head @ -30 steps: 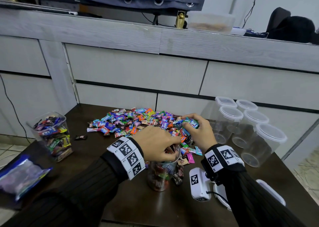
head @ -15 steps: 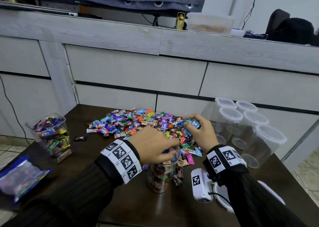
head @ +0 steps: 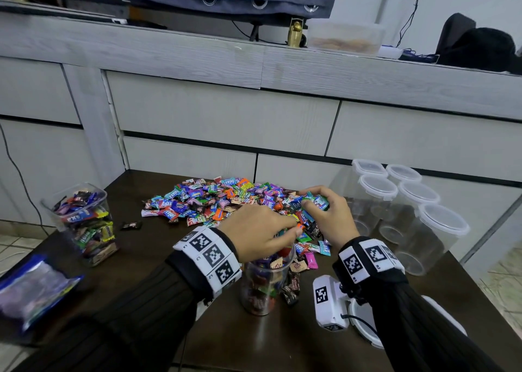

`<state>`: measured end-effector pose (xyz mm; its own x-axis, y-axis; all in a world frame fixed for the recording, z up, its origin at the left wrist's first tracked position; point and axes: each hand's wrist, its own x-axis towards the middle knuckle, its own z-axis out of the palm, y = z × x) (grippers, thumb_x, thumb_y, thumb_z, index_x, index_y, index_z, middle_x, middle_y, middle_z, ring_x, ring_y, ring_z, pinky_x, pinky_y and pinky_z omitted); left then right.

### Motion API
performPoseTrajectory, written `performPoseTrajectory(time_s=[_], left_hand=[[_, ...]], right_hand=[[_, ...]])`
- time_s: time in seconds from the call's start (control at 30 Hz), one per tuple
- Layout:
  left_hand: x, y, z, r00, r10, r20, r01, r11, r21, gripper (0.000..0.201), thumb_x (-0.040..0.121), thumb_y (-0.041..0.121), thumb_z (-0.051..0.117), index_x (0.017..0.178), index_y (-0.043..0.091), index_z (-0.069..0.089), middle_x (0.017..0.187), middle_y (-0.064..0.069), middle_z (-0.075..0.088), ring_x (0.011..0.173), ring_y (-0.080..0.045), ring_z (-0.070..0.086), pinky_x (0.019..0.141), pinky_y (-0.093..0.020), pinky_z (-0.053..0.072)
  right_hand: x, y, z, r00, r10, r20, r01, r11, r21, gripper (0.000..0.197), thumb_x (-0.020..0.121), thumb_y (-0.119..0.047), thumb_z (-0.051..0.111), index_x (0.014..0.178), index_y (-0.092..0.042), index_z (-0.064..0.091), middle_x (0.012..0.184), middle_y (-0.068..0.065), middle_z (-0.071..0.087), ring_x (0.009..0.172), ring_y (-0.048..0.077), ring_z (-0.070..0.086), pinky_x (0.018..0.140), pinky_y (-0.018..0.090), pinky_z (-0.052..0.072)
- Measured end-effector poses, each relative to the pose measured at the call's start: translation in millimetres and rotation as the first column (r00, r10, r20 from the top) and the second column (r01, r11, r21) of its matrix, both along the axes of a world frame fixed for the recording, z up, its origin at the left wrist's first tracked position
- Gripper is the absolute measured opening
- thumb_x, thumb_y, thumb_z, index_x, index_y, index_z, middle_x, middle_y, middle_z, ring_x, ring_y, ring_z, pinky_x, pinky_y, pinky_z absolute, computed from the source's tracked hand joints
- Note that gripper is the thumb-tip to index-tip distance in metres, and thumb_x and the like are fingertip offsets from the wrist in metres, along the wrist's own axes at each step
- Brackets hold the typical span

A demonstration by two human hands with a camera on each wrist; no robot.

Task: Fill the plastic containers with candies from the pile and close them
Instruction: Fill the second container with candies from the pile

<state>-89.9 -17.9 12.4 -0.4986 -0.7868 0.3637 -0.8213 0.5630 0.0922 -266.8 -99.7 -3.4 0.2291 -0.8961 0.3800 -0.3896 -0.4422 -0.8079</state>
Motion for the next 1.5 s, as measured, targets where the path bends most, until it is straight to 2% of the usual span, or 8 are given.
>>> performPoseTrajectory(time_s=[0.13, 0.33, 0.53, 0.67, 0.87, 1.07, 1.2, 1.5], left_hand=[[-2.2, -4.3, -9.9, 0.953, -0.013, -0.301, 0.046, 0.994, 0.101, 0.032, 0.105, 0.030, 0.039, 0.092, 0.013, 0.062, 0.076, 0.005, 0.060, 0.071, -0.015, 0.056, 0.067, -0.037, 0.044], [0.1, 0.4, -26.3, 0.807, 0.004, -0.590, 0.142, 0.969, 0.201, 0.029, 0.101, 0.035, 0.042, 0.092, 0.023, 0.067, 0.073, 0.010, 0.068, 0.073, 0.002, 0.064, 0.072, -0.018, 0.046], [8.6, 7.7, -35.0, 0.645, -0.019, -0.764, 0.133, 0.987, 0.088, 0.032, 0.093, 0.049, 0.047, 0.102, 0.025, 0.065, 0.099, 0.012, 0.069, 0.099, -0.009, 0.066, 0.088, -0.027, 0.051], [20.3, 10.5, -46.5, 0.588, 0.046, -0.808, 0.076, 0.991, 0.111, 0.084, 0.067, 0.087, 0.053, 0.125, 0.027, 0.043, 0.125, 0.010, 0.051, 0.120, -0.010, 0.054, 0.100, -0.029, 0.045], [27.4, 17.8, -60.6, 0.601, 0.167, -0.782, 0.195, 0.918, 0.346, 0.126, 0.037, 0.086, 0.072, 0.141, 0.051, 0.011, 0.146, 0.030, 0.027, 0.129, 0.013, 0.041, 0.104, -0.010, 0.036], [24.6, 17.4, -67.1, 0.656, 0.218, -0.722, 0.121, 0.915, 0.386, 0.126, 0.040, 0.063, 0.090, 0.144, 0.050, 0.019, 0.141, 0.014, 0.049, 0.129, 0.002, 0.048, 0.110, -0.036, 0.042], [24.3, 17.6, -66.5, 0.672, 0.228, -0.704, 0.084, 0.922, 0.379, 0.117, 0.043, 0.063, 0.089, 0.135, 0.066, 0.017, 0.141, 0.017, 0.049, 0.129, 0.005, 0.046, 0.110, -0.030, 0.042], [23.8, 17.4, -67.0, 0.673, 0.234, -0.702, 0.081, 0.920, 0.384, 0.109, 0.049, 0.058, 0.090, 0.129, 0.067, 0.017, 0.126, 0.043, 0.047, 0.121, 0.019, 0.045, 0.098, -0.005, 0.038]], right_hand=[[-0.8, 0.4, 0.6, 1.000, -0.004, 0.008, 0.004, 1.000, -0.009, 0.012, 0.087, -0.012, 0.064, 0.094, -0.020, 0.068, 0.096, -0.004, 0.070, 0.084, 0.025, 0.065, 0.078, 0.047, 0.053], [-1.8, 1.2, 3.5, 0.998, -0.002, 0.061, 0.000, 1.000, 0.026, 0.011, 0.088, -0.014, 0.064, 0.092, -0.025, 0.067, 0.087, 0.009, 0.070, 0.080, 0.050, 0.060, 0.065, 0.058, 0.051], [7.2, 6.2, 10.1, 0.985, -0.006, 0.174, -0.001, 0.999, 0.038, 0.013, 0.088, -0.013, 0.064, 0.089, -0.026, 0.067, 0.095, 0.000, 0.071, 0.090, 0.025, 0.067, 0.082, 0.049, 0.054], [24.4, 19.3, 10.0, 0.961, 0.059, 0.270, -0.069, 0.997, 0.027, 0.015, 0.089, -0.009, 0.062, 0.091, -0.023, 0.067, 0.094, 0.002, 0.071, 0.088, 0.021, 0.067, 0.081, 0.047, 0.054], [42.0, 46.8, -8.2, 0.958, 0.179, 0.226, -0.145, 0.977, -0.158, 0.020, 0.086, -0.005, 0.061, 0.089, -0.025, 0.064, 0.089, -0.018, 0.065, 0.089, -0.001, 0.060, 0.080, 0.011, 0.043], [45.4, 49.2, -13.6, 0.962, 0.230, 0.151, -0.196, 0.959, -0.206, 0.004, 0.082, -0.017, 0.060, 0.081, -0.020, 0.059, 0.079, -0.013, 0.060, 0.078, 0.002, 0.057, 0.071, 0.012, 0.042], [49.1, 51.6, -15.0, 0.958, 0.280, -0.065, -0.287, 0.915, -0.285, 0.004, 0.080, -0.017, 0.057, 0.079, -0.019, 0.054, 0.079, -0.008, 0.052, 0.076, 0.004, 0.050, 0.070, 0.015, 0.038], [47.8, 51.9, -10.8, 0.902, 0.377, -0.209, -0.423, 0.869, -0.258, 0.008, 0.082, -0.018, 0.052, 0.083, -0.011, 0.055, 0.077, -0.003, 0.056, 0.072, 0.004, 0.051, 0.066, 0.014, 0.038]])
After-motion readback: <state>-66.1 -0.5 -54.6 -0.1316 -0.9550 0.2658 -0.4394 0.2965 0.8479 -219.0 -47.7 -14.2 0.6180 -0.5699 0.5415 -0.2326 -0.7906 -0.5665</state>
